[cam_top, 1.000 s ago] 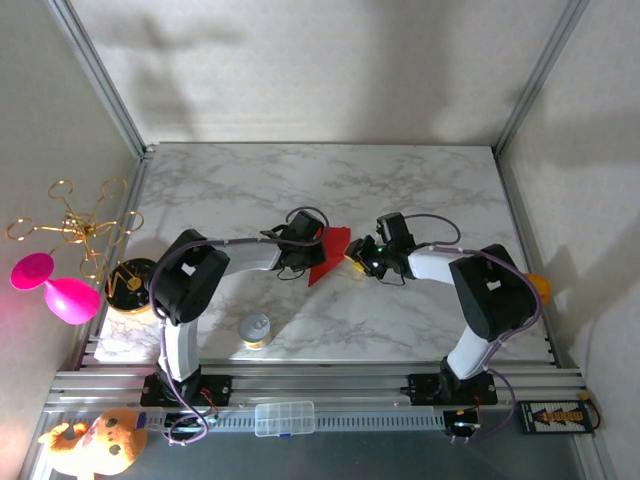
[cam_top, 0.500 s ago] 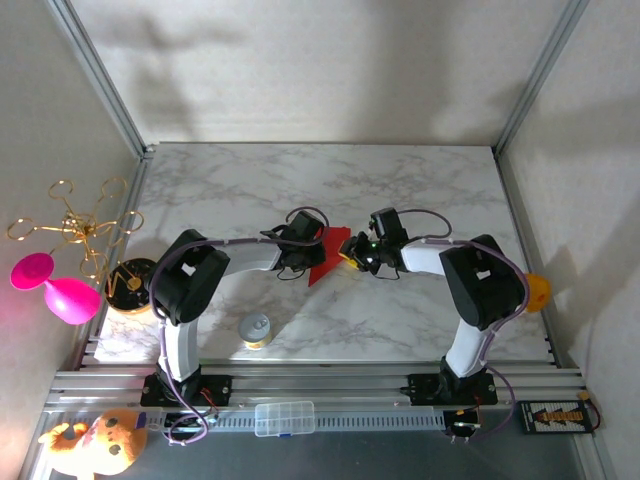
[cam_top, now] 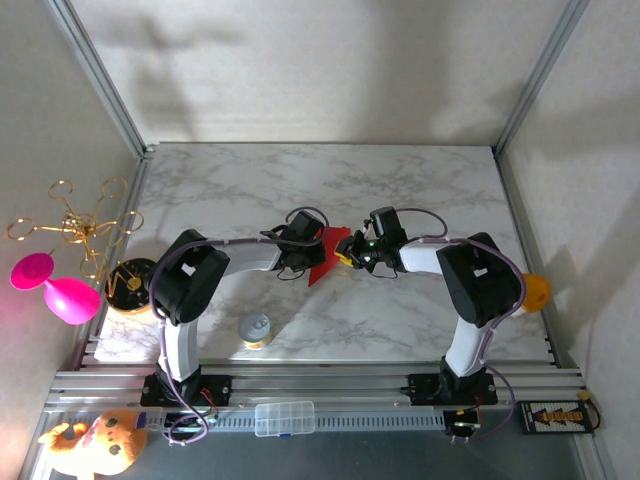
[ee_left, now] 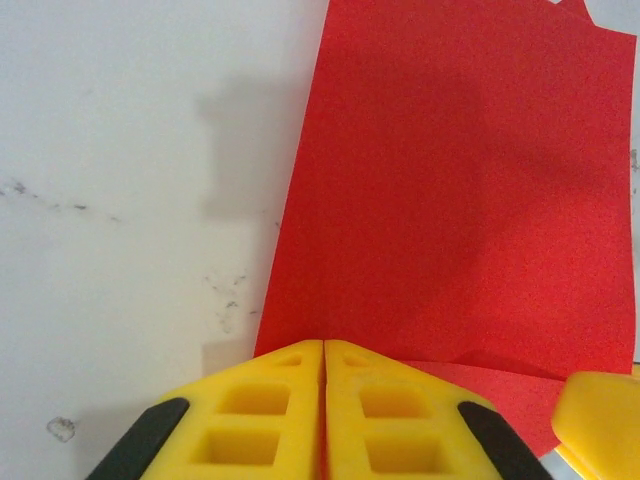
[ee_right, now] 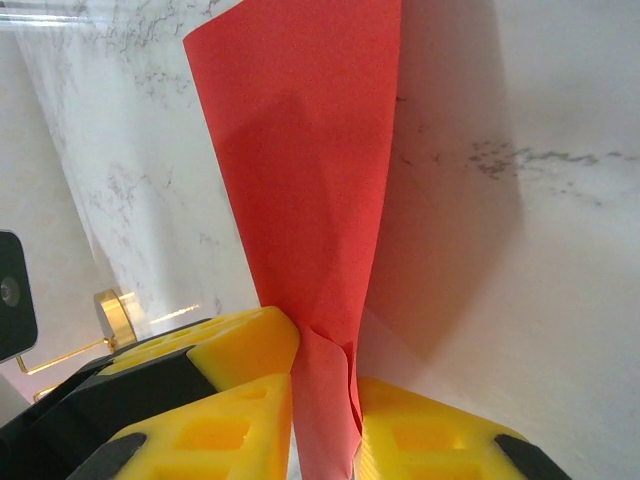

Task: Fold a paper plane with a square sheet of paper (pick it up from the middle)
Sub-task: Fold the wing for the fifth time at the center of the table.

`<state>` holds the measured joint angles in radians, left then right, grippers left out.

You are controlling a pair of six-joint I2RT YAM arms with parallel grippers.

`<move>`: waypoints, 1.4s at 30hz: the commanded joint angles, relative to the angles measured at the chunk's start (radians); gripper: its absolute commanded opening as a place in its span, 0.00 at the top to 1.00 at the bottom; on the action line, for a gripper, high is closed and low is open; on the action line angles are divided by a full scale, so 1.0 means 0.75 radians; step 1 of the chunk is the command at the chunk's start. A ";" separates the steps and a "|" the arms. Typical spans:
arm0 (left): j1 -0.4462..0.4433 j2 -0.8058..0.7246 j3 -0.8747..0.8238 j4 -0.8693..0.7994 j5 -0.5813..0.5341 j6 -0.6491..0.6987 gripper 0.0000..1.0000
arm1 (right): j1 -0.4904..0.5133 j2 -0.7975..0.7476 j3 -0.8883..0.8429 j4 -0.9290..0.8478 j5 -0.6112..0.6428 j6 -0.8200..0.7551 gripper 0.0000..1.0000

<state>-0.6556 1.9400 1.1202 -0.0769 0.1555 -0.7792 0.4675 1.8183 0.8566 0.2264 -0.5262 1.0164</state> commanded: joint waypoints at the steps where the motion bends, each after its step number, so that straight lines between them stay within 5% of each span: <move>1: 0.005 -0.004 -0.037 -0.053 -0.058 0.003 0.91 | 0.011 0.040 0.023 -0.018 -0.022 -0.025 0.78; 29: 0.013 -0.045 -0.031 -0.058 -0.056 0.018 0.90 | -0.020 0.061 0.009 0.023 0.011 -0.049 0.80; 42: 0.019 -0.183 -0.036 0.008 -0.065 0.086 0.82 | -0.029 -0.010 -0.003 0.022 0.053 -0.028 0.98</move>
<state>-0.6510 1.8885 1.1053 -0.0792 0.1337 -0.7532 0.4515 1.8641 0.8707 0.2394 -0.5159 0.9962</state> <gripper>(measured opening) 0.159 0.057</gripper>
